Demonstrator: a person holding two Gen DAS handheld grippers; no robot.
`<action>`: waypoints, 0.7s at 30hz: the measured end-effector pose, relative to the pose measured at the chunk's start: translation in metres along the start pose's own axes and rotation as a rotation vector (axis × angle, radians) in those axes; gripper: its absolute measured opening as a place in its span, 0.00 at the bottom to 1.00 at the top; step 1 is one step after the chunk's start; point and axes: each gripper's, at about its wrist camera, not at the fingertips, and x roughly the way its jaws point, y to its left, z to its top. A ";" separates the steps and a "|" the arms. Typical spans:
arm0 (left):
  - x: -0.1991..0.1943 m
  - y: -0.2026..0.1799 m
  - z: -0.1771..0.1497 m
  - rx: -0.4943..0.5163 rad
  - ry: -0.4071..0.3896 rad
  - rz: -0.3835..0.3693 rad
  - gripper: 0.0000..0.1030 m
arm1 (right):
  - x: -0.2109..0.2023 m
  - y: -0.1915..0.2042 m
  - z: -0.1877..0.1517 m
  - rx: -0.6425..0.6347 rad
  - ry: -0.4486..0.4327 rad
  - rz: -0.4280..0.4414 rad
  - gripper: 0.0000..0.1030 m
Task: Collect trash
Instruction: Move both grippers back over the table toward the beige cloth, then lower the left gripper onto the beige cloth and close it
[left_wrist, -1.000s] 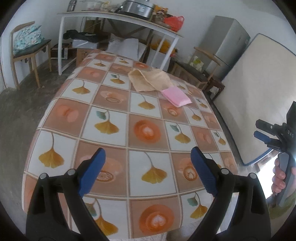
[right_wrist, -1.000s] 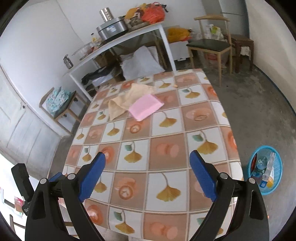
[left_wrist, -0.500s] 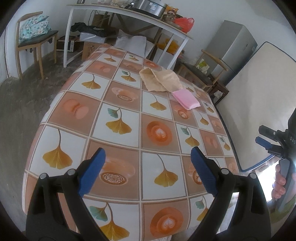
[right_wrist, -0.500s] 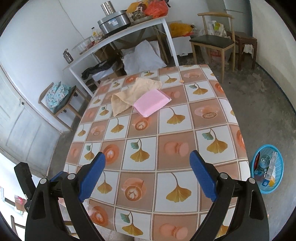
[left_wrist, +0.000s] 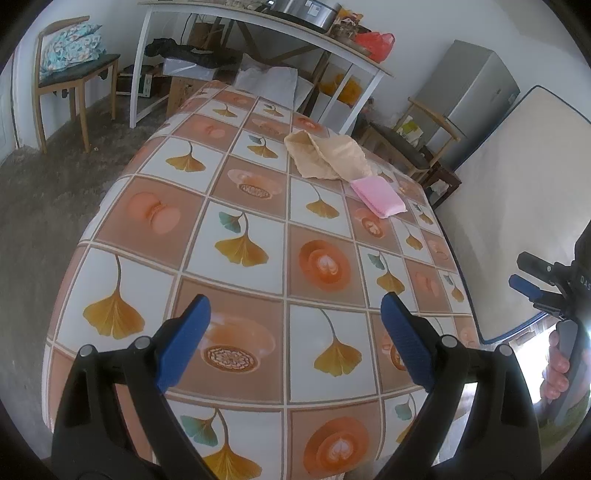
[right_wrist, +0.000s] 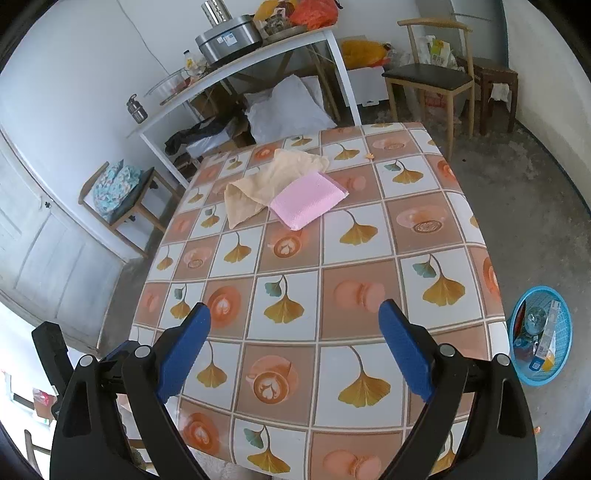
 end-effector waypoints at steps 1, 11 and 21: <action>0.001 0.001 0.000 -0.001 0.003 0.002 0.87 | 0.002 -0.001 0.000 0.002 0.002 0.003 0.87; 0.016 0.009 0.030 -0.036 0.000 -0.025 0.87 | 0.015 -0.006 0.003 0.003 -0.002 0.023 0.87; 0.100 -0.010 0.150 -0.068 0.060 -0.207 0.90 | 0.036 -0.014 0.009 -0.008 0.003 0.059 0.87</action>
